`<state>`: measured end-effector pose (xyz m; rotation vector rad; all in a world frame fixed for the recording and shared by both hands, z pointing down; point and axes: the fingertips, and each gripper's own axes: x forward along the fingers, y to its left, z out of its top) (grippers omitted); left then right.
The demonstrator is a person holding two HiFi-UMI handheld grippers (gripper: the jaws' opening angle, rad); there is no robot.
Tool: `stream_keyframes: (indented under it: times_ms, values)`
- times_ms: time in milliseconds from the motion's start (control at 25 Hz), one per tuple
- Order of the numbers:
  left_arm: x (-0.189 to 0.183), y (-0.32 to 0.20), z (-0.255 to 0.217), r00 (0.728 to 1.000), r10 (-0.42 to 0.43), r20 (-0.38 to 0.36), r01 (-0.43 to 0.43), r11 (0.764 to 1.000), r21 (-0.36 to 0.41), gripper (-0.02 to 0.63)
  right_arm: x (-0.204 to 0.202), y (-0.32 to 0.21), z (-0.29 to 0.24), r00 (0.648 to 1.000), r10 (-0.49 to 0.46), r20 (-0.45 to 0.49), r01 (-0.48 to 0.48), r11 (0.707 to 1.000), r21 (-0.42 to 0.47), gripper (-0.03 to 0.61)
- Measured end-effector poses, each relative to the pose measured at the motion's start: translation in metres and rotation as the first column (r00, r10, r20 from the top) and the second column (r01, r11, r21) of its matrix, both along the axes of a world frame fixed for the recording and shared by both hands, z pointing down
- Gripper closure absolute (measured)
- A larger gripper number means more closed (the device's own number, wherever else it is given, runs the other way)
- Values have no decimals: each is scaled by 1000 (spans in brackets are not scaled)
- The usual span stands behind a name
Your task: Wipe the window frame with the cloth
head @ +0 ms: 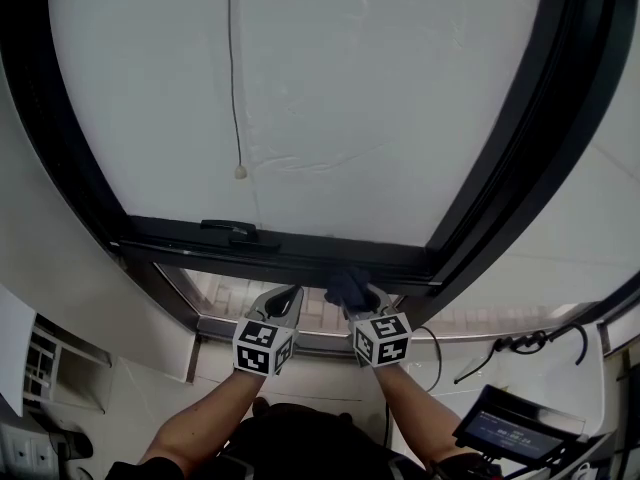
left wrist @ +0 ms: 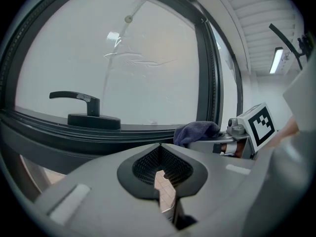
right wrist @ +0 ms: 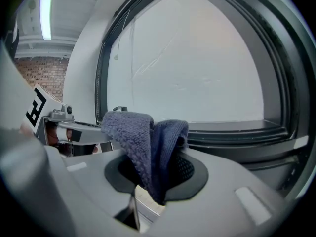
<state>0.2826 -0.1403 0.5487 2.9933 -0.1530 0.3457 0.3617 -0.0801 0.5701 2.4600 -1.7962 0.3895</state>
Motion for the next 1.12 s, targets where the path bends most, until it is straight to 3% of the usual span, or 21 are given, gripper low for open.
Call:
stream_keyframes:
  times_ms: [1120]
  values:
    - [-81, -92, 0, 981, -190, -29, 189, 981, -37, 621, -74, -99, 7, 989, -142, 38, 143, 989, -34, 474]
